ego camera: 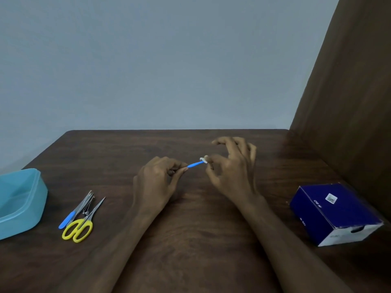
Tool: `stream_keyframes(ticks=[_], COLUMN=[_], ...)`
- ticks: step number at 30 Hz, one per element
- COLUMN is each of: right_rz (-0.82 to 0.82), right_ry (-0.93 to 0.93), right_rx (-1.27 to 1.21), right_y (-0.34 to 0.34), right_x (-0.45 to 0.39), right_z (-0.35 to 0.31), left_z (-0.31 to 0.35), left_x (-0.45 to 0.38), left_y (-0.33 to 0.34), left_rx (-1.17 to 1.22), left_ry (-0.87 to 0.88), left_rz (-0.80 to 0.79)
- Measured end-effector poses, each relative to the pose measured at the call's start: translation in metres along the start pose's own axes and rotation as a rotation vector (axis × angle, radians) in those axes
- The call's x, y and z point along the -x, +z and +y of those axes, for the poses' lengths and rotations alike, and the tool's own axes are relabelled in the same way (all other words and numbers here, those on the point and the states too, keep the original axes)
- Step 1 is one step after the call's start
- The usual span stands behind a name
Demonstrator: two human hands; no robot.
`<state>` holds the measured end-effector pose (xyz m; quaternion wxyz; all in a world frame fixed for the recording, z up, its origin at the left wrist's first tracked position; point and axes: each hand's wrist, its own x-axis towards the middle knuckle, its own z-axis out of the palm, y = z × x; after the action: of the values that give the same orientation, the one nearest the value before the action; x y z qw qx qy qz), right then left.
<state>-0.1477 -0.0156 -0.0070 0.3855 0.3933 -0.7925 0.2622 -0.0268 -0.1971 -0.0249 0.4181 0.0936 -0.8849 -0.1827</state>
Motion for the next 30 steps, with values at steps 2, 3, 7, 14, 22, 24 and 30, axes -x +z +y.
stream_keyframes(ticks=[2, 3, 7, 14, 22, 24, 30], right_rz=[0.013, 0.020, 0.035, 0.038, 0.102, 0.147, 0.324], right_ry=[0.099, 0.124, -0.011, -0.166, 0.479, 0.595, 0.298], right_rx=[0.002, -0.003, -0.049, -0.074, -0.216, -0.396, -0.368], right_y=[-0.001, 0.000, 0.002, 0.011, 0.015, 0.015, 0.000], right_x=[0.000, 0.001, 0.003, 0.001, 0.001, 0.000, 0.001], right_z=[0.008, 0.010, -0.002, -0.020, 0.016, 0.012, -0.014], left_z=[0.001, 0.002, 0.002, 0.002, -0.001, -0.001, 0.004], left_x=[0.000, 0.000, 0.001, 0.000, -0.004, -0.007, -0.013], left_y=[0.000, 0.000, 0.000, -0.003, 0.001, 0.007, 0.002], left_rx=[-0.012, -0.018, -0.029, -0.014, 0.141, 0.377, 0.969], left_ry=[-0.015, -0.017, -0.032, -0.071, -0.278, -0.354, -0.719], left_rz=[0.014, 0.017, 0.006, 0.017, -0.021, -0.018, -0.210])
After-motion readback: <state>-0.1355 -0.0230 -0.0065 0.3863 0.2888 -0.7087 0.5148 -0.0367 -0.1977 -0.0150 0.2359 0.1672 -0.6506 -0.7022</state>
